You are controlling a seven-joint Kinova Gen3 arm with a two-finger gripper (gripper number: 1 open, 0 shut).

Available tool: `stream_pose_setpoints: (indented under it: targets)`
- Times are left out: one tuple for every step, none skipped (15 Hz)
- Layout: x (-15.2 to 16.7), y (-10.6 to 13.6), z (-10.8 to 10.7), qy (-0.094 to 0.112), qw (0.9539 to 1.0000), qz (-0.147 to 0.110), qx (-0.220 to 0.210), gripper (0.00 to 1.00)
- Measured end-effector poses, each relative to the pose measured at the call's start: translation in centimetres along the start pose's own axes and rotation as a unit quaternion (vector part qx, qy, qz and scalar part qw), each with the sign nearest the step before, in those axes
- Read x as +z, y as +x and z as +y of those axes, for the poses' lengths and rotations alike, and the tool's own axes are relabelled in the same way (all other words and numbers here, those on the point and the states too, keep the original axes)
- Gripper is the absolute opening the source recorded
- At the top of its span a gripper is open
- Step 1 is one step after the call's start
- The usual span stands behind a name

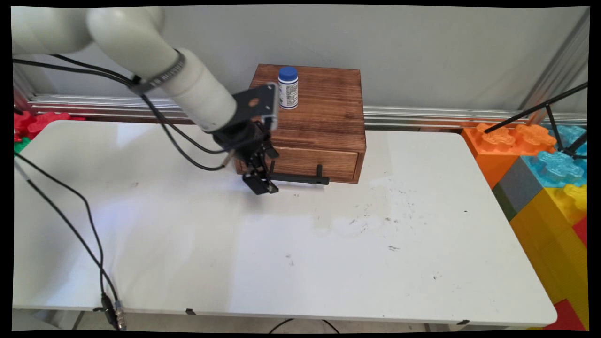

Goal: Open the drawer

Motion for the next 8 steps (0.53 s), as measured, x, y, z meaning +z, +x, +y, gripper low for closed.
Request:
stream_pose_setpoints:
  targets:
    - [1.0, 0.3, -0.3, 0.002, 1.0, -0.003, 0.009, 1.0]
    - [2.0, 0.5, -0.6, 0.003, 0.9998, -0.005, 0.019, 1.0]
    - [2.8, 0.6, -0.8, 0.003, 0.9996, -0.007, 0.027, 1.0]
    - [3.5, 0.7, -1.0, 0.004, 0.9994, -0.01, 0.034, 1.0]
    - [4.2, 0.7, -1.2, 0.004, 0.9991, -0.012, 0.039, 1.0]
    - [4.7, 0.8, -1.3, 0.004, 0.9989, -0.013, 0.044, 1.0]
    - [5.5, 0.8, -1.5, 0.002, 0.9986, -0.016, 0.05, 1.0]
    - [6.3, 0.8, -1.6, 0.0, 0.9983, -0.017, 0.055, 1.0]
